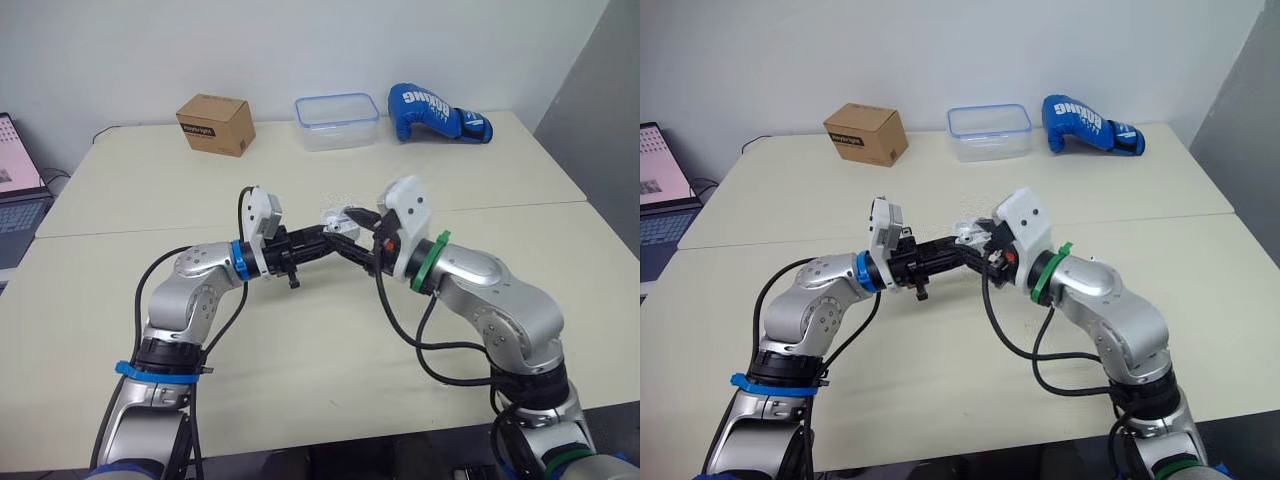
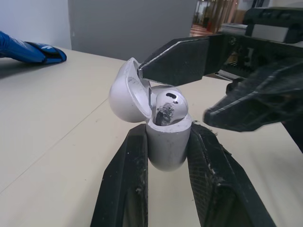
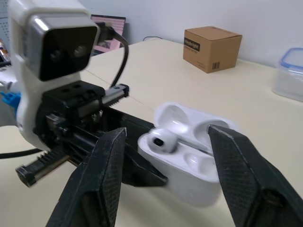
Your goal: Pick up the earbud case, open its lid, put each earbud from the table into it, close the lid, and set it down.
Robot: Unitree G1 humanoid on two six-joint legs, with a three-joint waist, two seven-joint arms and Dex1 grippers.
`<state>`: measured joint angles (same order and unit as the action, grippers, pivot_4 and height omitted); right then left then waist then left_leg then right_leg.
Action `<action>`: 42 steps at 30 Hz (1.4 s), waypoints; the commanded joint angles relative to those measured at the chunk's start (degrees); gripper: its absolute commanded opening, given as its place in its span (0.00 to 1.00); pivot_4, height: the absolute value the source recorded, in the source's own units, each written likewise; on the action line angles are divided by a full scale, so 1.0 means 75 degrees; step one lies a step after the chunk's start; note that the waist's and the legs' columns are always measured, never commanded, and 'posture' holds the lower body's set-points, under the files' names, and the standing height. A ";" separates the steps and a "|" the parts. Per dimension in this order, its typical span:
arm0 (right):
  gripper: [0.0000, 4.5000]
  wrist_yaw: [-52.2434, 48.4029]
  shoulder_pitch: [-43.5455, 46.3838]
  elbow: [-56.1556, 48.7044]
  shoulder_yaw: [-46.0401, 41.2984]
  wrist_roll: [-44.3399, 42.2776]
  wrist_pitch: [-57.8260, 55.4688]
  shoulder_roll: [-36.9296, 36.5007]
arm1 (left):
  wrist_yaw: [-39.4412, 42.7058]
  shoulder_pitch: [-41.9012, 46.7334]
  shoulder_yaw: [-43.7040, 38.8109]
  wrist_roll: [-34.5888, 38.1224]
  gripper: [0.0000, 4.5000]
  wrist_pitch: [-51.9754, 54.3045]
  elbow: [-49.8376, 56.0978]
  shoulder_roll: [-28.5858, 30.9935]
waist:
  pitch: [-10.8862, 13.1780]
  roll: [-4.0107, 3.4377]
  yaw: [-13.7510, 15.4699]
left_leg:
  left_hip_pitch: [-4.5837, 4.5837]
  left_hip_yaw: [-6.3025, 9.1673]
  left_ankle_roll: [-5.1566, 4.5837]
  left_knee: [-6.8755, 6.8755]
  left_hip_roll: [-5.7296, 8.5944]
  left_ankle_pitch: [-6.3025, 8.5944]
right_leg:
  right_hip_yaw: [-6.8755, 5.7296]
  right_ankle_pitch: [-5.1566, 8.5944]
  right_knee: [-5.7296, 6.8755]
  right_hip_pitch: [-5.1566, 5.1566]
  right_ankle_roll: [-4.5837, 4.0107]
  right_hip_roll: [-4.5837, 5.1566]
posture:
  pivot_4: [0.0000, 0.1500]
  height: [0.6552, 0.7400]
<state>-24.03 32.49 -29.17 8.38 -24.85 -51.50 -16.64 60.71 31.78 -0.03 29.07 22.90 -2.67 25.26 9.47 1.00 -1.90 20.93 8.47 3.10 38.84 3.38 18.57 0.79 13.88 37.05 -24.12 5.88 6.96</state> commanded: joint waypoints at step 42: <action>0.64 -0.1704 0.1919 0.6584 0.0504 0.2392 0.0570 -0.2690 | -0.0015 -0.0419 -0.0402 0.0582 0.17 0.0471 0.1528 0.0657 | 0.0001 0.0000 0.0003 | 0.0004 -0.0023 -0.0001 -0.0003 -0.0001 0.0000 | 0.0008 0.0000 -0.0012 0.0000 0.0000 0.0004 | 1.00 0.89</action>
<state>-37.15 45.34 20.33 12.62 -7.80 -48.00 -36.72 60.67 28.73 -1.78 31.75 26.41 6.41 29.63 9.48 1.00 -1.87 20.96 8.30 3.09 38.81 3.37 18.57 0.85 13.88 36.96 -24.12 5.88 6.98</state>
